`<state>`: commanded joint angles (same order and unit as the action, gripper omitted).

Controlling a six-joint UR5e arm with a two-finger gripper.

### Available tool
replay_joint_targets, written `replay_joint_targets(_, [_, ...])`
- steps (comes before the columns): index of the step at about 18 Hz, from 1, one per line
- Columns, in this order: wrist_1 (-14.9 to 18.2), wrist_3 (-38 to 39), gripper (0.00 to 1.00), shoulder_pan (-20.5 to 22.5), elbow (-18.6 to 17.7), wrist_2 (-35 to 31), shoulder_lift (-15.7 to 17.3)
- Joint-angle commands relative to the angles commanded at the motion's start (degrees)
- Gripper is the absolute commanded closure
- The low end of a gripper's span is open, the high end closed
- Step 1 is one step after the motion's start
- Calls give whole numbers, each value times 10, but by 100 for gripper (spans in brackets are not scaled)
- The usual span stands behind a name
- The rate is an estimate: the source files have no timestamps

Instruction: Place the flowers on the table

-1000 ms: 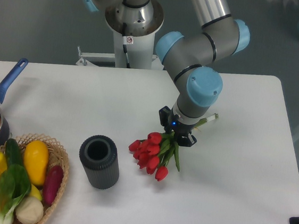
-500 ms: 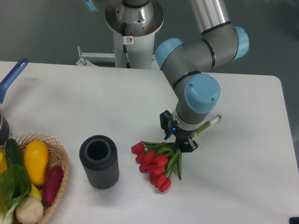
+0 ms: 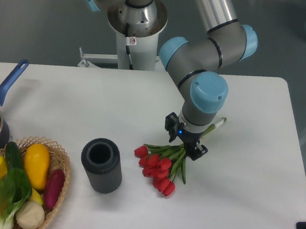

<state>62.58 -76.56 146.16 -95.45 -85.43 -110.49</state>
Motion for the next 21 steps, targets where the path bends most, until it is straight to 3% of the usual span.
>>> replay_joint_targets(5, [3,28,0,13,-3,-1,33])
replay_joint_targets(12, [-16,39,0,18,21,-22,76])
replay_joint_targets(21, [-31,38,0,41,33,-18,96])
